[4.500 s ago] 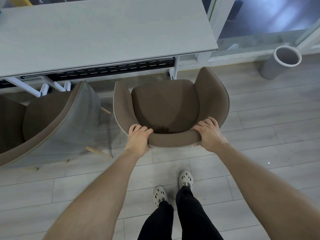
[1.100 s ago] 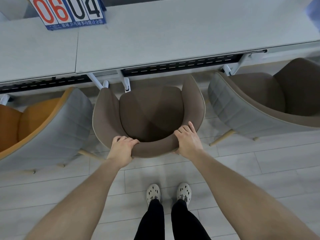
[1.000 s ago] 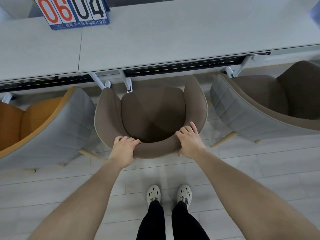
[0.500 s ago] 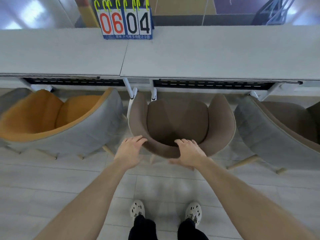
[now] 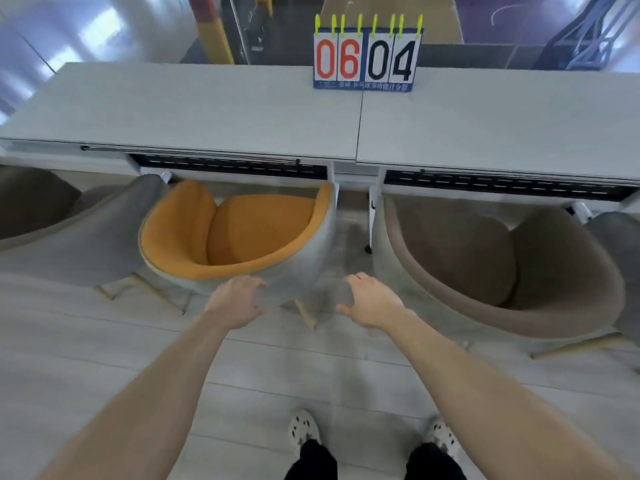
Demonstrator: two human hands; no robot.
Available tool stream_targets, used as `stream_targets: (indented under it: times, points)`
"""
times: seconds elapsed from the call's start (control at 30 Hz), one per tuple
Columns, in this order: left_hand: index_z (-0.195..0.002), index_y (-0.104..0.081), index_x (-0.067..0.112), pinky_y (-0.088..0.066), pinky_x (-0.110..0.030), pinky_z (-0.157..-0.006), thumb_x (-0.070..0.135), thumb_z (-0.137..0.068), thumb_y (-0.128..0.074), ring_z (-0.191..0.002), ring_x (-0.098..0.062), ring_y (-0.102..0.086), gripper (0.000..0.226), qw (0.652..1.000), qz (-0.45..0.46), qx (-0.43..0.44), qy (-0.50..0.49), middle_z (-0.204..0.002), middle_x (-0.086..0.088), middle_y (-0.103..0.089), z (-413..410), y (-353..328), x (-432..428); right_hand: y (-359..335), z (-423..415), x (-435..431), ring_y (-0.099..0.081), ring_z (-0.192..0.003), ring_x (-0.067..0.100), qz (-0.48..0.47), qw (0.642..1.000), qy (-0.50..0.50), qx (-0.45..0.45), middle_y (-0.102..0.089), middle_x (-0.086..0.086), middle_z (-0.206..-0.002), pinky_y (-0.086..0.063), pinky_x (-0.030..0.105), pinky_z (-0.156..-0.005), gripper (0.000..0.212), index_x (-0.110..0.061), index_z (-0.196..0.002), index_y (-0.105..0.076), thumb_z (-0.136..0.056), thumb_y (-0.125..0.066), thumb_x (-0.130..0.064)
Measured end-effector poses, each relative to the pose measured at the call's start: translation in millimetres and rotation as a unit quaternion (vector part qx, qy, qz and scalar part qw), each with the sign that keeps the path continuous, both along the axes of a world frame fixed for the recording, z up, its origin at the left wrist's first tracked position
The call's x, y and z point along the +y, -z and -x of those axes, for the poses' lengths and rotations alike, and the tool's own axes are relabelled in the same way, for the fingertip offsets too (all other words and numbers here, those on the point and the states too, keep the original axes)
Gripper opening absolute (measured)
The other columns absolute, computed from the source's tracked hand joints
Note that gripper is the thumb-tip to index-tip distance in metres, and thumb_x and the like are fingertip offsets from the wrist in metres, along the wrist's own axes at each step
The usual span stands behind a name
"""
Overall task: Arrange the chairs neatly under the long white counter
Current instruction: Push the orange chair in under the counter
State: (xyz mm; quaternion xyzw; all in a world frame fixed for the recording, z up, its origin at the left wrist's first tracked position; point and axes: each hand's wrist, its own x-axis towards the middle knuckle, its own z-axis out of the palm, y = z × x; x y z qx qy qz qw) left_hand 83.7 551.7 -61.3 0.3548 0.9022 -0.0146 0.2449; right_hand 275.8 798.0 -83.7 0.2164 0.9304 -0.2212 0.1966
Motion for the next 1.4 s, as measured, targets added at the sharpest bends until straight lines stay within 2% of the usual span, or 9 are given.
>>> stream_targets:
  times: [0.1, 0.27, 0.5, 0.63, 0.73, 0.87, 1.03, 1.2, 1.4]
  points:
    - [-0.148, -0.055, 0.031, -0.048, -0.041, -0.111, 0.042, -0.089, -0.078, -0.137, -0.021, -0.055, 0.064, 1.0, 0.001, 0.003, -0.016, -0.15, 0.006, -0.058, 40.3, -4.6, -30.0, -1.8, 33.0, -30.7, -0.054, -0.133, 0.032, 0.008, 1.0, 0.006, -0.008, -0.05, 0.007, -0.147, -0.052, 0.048, -0.105, 0.07, -0.017, -0.154, -0.045, -0.098, -0.064, -0.056]
    - [-0.142, -0.058, 0.034, -0.054, -0.04, -0.101, 0.039, -0.084, -0.083, -0.122, -0.019, -0.061, 0.063, 0.999, -0.016, 0.02, -0.024, -0.129, 0.008, -0.062, 88.5, -1.6, -51.6, -2.5, 84.9, -50.1, -0.053, -0.131, 0.03, 0.001, 1.0, 0.004, 0.002, -0.051, 0.007, -0.146, -0.052, 0.048, -0.104, 0.068, -0.016, -0.15, -0.047, -0.099, -0.063, -0.057]
    - [-0.154, -0.045, 0.037, -0.037, -0.045, -0.12, 0.052, -0.075, -0.087, -0.145, -0.021, -0.044, 0.091, 0.998, 0.058, -0.003, -0.006, -0.155, 0.007, -0.049, 141.5, 11.0, -77.8, 11.1, 147.6, -76.8, -0.046, -0.14, 0.028, 0.002, 0.998, -0.025, 0.05, -0.052, 0.004, -0.147, -0.042, 0.044, -0.117, 0.076, -0.017, -0.148, -0.05, -0.089, -0.077, -0.057]
    - [-0.155, -0.042, 0.038, -0.03, -0.044, -0.124, 0.057, -0.069, -0.087, -0.147, -0.021, -0.042, 0.099, 0.997, 0.066, -0.017, 0.037, -0.157, 0.008, -0.048, 169.6, 29.3, -94.6, 23.6, 167.6, -102.8, -0.03, -0.156, 0.029, -0.01, 0.998, -0.044, 0.041, -0.041, 0.006, -0.163, -0.023, 0.044, -0.131, 0.091, -0.015, -0.157, -0.044, -0.085, -0.082, -0.056]
    - [-0.154, -0.044, 0.039, -0.028, -0.043, -0.125, 0.06, -0.066, -0.086, -0.145, -0.018, -0.045, 0.099, 0.993, 0.064, -0.006, 0.096, -0.155, 0.01, -0.052, 201.1, 45.0, -105.2, 33.6, 186.4, -125.3, -0.023, -0.16, 0.029, -0.029, 0.998, -0.046, 0.025, -0.038, 0.007, -0.167, -0.01, 0.046, -0.133, 0.1, -0.014, -0.161, -0.039, -0.082, -0.082, -0.058]
    - [-0.154, -0.045, 0.039, -0.02, -0.044, -0.129, 0.055, -0.07, -0.087, -0.145, -0.018, -0.045, 0.094, 0.982, 0.063, -0.007, 0.177, -0.153, 0.01, -0.054, 239.8, 63.5, -115.8, 48.7, 199.1, -156.9, -0.032, -0.154, 0.031, -0.083, 0.996, 0.0, 0.015, -0.051, 0.005, -0.155, -0.007, 0.052, -0.133, 0.1, -0.017, -0.153, -0.05, -0.073, -0.082, -0.069]
    - [-0.146, -0.053, 0.038, -0.025, -0.044, -0.124, 0.056, -0.071, -0.087, -0.135, -0.018, -0.053, 0.084, 0.97, 0.028, 0.028, 0.241, -0.141, 0.01, -0.063, 256.1, 82.9, -122.7, 52.6, 212.8, -178.0, -0.046, -0.14, 0.028, -0.134, 0.99, 0.043, -0.004, -0.061, -0.001, -0.136, -0.004, 0.057, -0.13, 0.08, -0.027, -0.137, -0.061, -0.073, -0.081, -0.071]
    - [-0.14, -0.059, 0.036, -0.029, -0.042, -0.118, 0.056, -0.077, -0.085, -0.127, -0.021, -0.057, 0.071, 0.969, 0.001, 0.036, 0.245, -0.132, 0.009, -0.068, 254.1, 85.0, -123.8, 51.6, 215.7, -180.1, -0.051, -0.136, 0.026, -0.139, 0.989, 0.054, -0.018, -0.064, -0.003, -0.132, -0.007, 0.055, -0.132, 0.076, -0.03, -0.134, -0.063, -0.073, -0.084, -0.07]
    - [-0.14, -0.06, 0.035, -0.031, -0.041, -0.118, 0.053, -0.078, -0.086, -0.128, -0.02, -0.057, 0.069, 0.971, 0.005, 0.033, 0.237, -0.133, 0.008, -0.068, 245.7, 80.7, -130.5, 46.5, 209.7, -189.6, -0.049, -0.139, 0.025, -0.123, 0.991, 0.056, -0.011, -0.062, -0.004, -0.136, -0.005, 0.056, -0.132, 0.074, -0.029, -0.137, -0.062, -0.077, -0.084, -0.067]
